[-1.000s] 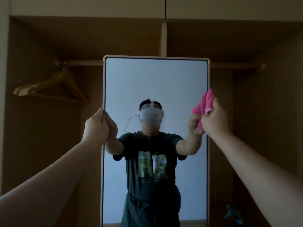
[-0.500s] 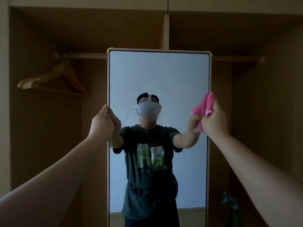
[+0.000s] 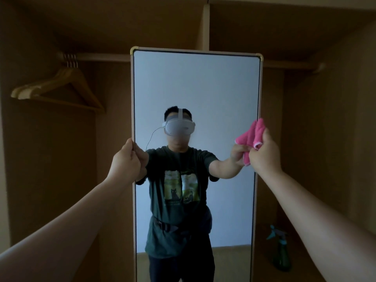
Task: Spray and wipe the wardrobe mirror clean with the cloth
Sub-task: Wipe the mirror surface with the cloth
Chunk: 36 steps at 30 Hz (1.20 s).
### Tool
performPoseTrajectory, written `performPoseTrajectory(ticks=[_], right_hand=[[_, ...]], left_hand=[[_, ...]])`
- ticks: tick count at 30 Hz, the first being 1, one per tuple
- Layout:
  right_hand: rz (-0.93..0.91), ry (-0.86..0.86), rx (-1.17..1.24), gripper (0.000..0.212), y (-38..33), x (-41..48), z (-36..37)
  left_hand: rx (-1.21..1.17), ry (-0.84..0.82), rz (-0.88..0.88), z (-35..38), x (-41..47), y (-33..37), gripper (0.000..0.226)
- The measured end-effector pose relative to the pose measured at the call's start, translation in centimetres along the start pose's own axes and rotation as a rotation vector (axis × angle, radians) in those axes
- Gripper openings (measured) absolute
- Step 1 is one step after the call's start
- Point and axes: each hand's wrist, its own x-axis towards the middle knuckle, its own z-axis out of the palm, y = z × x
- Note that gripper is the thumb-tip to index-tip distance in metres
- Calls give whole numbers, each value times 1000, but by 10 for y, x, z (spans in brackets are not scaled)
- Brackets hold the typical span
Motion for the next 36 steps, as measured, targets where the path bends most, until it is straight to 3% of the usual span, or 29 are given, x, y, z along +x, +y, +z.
performPoseTrajectory(ticks=[12,16,22,36], right_hand=[[13,-48,-11,66,22,-27,1],[17,-119,26,55,28,-37,-7],[23,-219,42,61,44,-52,-15],[29,-263,61,55,64,-70,-11]], left_hand=[[-223,-93,-116,4,-24,-4,20],[-122,-57,-141,5,-37,1,32],[1,-40,-245,13,-54,4,31],[60,-124,-404,21,-94,-6,46]])
